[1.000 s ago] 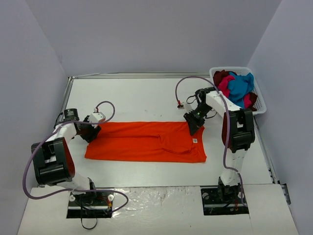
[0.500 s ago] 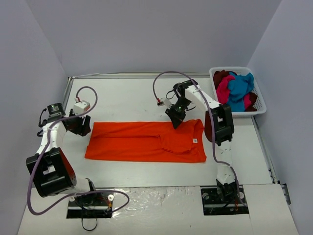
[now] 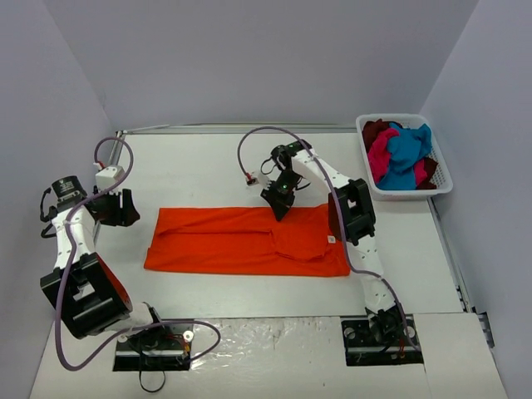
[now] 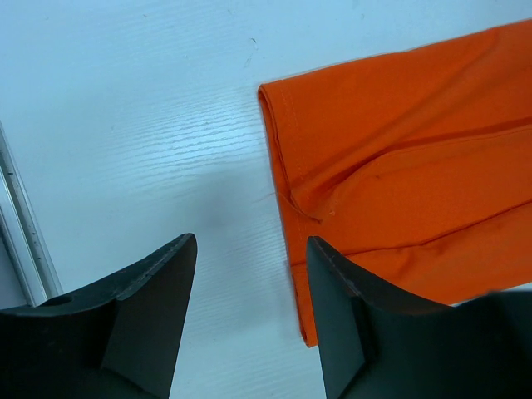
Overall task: Fold and stack the t-shirts
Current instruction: Fold the other side of the tshirt into a rectangle
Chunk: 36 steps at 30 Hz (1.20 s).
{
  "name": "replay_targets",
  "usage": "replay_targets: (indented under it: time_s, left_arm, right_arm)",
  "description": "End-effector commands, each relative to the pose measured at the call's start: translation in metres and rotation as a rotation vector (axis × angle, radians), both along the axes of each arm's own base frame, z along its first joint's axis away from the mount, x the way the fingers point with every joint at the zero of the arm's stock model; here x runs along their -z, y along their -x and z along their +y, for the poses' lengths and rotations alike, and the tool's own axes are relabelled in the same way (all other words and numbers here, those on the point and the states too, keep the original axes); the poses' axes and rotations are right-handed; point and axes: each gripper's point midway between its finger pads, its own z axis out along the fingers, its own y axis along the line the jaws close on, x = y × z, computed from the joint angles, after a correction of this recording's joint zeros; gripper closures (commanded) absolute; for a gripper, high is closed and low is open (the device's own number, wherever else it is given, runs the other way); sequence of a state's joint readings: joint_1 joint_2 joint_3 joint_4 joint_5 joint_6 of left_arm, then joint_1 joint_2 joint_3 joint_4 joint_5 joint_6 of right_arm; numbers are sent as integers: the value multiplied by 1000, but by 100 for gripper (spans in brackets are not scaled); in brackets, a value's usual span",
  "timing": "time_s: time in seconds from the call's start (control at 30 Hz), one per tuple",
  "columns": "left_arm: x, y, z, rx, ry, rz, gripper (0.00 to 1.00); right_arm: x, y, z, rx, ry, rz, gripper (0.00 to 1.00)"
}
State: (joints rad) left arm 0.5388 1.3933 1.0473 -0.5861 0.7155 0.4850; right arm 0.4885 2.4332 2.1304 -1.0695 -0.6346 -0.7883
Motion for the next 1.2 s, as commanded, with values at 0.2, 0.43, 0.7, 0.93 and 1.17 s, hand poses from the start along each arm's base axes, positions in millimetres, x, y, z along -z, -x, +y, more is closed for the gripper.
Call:
replay_targets:
  time_s: [0.2, 0.43, 0.7, 0.93, 1.17]
  left_arm:
    - [-22, 11, -12, -20, 26, -46, 46]
    - [-20, 15, -15, -17, 23, -51, 46]
    - [-16, 16, -16, -16, 28, -45, 45]
    - [-16, 16, -16, -16, 32, -43, 45]
    - [-18, 16, -18, -6, 37, -49, 44]
  right_arm:
    - [5, 28, 45, -115, 0, 7, 100]
    - [6, 40, 69, -172, 8, -21, 100]
    - [11, 53, 80, -216, 27, -25, 100]
    - [15, 59, 81, -222, 47, -21, 100]
    - [-40, 45, 75, -172, 29, -145, 100]
